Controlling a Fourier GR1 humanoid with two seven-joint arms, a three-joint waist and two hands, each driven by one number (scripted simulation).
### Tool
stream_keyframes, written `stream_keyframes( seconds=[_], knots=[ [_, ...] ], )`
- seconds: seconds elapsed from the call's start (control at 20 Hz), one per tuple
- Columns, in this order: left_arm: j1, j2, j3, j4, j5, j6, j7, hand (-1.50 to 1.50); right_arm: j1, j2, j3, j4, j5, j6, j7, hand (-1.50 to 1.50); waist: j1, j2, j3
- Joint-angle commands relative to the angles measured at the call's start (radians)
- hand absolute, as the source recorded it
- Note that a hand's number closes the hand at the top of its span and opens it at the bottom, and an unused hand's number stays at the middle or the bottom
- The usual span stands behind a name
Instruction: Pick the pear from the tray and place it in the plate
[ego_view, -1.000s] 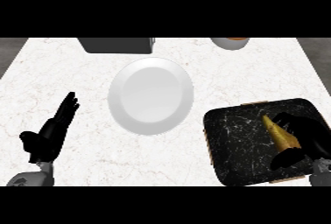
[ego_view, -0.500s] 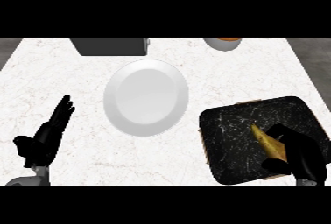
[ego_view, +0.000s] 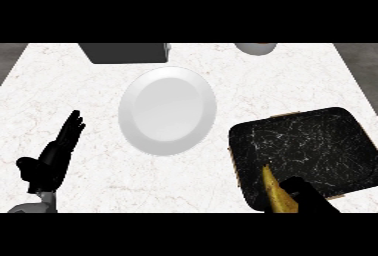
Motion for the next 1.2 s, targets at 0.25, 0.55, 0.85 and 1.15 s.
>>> stream_keyframes(
  seconds=[0.25,0.55,0.85,1.15],
  knots=[
    [-0.045,-0.005,0.009,0.006,0.0,0.0,0.027,0.0,0.01,0.051,0.444,-0.234,0.502,0.037,0.289,1.5,0.017,0.008,0.009],
    [-0.076,-0.047,-0.02,0.045,-0.032,0.019,0.021,0.0,-0.22,0.047,0.548,-0.212,0.551,0.165,0.431,1.5,0.031,0.016,0.009],
    [-0.052,-0.034,-0.019,-0.004,-0.018,-0.01,0.011,0.0,-0.342,0.043,0.484,-0.163,0.458,0.194,0.437,1.5,0.06,0.021,0.009],
    [-0.079,-0.05,-0.041,-0.001,-0.029,-0.013,0.018,0.0,-0.455,0.043,0.373,-0.085,0.284,0.169,0.428,1.5,0.087,0.033,0.01]
  ],
)
